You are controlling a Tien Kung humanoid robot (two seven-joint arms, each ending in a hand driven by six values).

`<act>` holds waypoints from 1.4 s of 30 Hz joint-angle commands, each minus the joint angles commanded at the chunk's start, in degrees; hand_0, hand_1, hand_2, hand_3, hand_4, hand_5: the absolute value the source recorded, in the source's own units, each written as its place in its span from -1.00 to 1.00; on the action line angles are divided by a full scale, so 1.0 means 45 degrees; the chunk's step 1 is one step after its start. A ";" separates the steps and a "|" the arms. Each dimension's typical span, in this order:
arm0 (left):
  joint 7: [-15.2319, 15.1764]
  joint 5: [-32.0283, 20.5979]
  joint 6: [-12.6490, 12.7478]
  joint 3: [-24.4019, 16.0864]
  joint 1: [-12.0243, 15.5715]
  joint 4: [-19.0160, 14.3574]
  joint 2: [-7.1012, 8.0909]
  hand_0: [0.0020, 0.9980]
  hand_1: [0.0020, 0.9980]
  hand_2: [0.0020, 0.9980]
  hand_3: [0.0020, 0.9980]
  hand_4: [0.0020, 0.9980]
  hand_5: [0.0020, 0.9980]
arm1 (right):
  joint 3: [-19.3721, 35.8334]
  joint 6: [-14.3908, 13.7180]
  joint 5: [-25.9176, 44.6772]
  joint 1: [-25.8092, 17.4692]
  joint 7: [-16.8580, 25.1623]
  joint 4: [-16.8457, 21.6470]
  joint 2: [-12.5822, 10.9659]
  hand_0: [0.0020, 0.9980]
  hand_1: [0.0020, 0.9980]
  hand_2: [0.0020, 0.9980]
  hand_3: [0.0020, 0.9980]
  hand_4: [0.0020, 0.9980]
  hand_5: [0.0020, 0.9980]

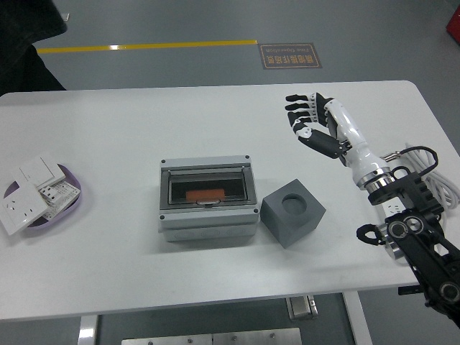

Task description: Pick up the cylinder from the cube,place it in the box,flap close box

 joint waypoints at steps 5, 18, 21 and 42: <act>0.0018 -0.0169 0.0020 0.0083 0.0137 0.0000 0.0020 0.27 0.32 0.14 0.26 0.42 -0.38 | 0.1859 0.0405 0.1640 -0.0839 0.1194 -0.0611 0.0387 0.13 0.20 0.28 0.37 0.13 -0.46; 0.0053 -0.0221 0.0013 0.0154 0.0391 0.0000 0.0075 0.27 0.32 0.14 0.26 0.42 -0.39 | 0.3501 0.0542 0.3191 -0.0971 0.2094 -0.1174 0.0756 0.19 0.22 0.30 0.35 0.34 -0.57; 0.0066 -0.0181 0.0003 0.0148 0.0427 0.0000 0.0087 0.27 0.32 0.14 0.26 0.42 -0.39 | 0.3427 0.0512 0.3175 -0.0975 0.2120 -0.1150 0.0801 0.19 0.22 0.30 0.35 0.34 -0.57; 0.0113 0.0281 -0.0069 -0.0061 0.0393 0.0000 0.0301 0.27 0.32 0.14 0.26 0.42 -0.39 | 0.3543 0.0369 0.3285 -0.1105 0.2453 -0.1529 0.0966 0.31 0.24 0.30 0.33 0.46 -0.65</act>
